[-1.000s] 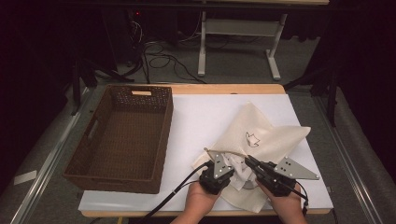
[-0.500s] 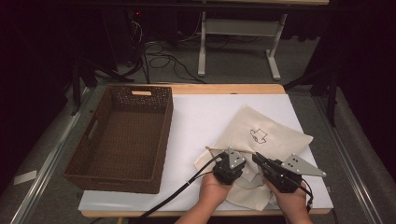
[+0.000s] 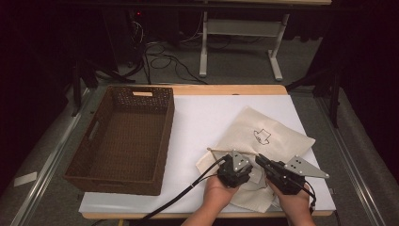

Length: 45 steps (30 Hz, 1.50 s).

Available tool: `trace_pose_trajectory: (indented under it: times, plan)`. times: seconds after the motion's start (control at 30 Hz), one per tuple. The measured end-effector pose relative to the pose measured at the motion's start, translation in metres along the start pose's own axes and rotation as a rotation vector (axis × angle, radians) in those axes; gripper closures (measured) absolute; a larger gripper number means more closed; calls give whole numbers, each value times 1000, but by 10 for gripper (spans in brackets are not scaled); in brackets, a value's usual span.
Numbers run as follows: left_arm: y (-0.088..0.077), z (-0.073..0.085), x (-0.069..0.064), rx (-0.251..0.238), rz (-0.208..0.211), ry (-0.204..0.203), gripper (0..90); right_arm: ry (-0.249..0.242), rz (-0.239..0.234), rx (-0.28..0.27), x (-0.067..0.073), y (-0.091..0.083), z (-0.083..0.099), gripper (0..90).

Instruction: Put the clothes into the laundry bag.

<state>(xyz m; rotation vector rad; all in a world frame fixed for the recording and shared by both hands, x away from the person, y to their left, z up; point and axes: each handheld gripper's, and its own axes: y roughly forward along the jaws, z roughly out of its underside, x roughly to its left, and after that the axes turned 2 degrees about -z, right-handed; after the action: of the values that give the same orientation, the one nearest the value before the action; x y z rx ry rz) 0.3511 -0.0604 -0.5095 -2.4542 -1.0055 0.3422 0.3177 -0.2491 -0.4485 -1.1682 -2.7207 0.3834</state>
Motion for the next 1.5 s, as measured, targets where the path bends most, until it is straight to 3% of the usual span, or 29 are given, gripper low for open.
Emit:
trace_pose_trajectory:
  times: [0.47, 0.87, 1.1, 1.27, 1.37, 1.5]
  plan:
    - [-41, 14, -1, -46, 45, -21, 390, -2, -5, 6, 2, 0, 0, 886]
    - [-61, 26, 10, -49, -5, -28, 408, -11, -10, 7, 3, 1, 0, 885]
    - [-77, 24, 20, -64, -39, -23, 454, -11, -7, 8, 3, 0, 0, 885]
    - [-105, 22, 27, -42, -32, -21, 456, -11, -6, 5, 2, -1, 0, 885]
    - [-128, 23, 29, -33, -29, 6, 448, -13, -12, 8, 4, -1, 1, 885]
    - [-144, 39, 34, -58, -27, 5, 444, -34, -13, 19, 7, -1, 1, 885]
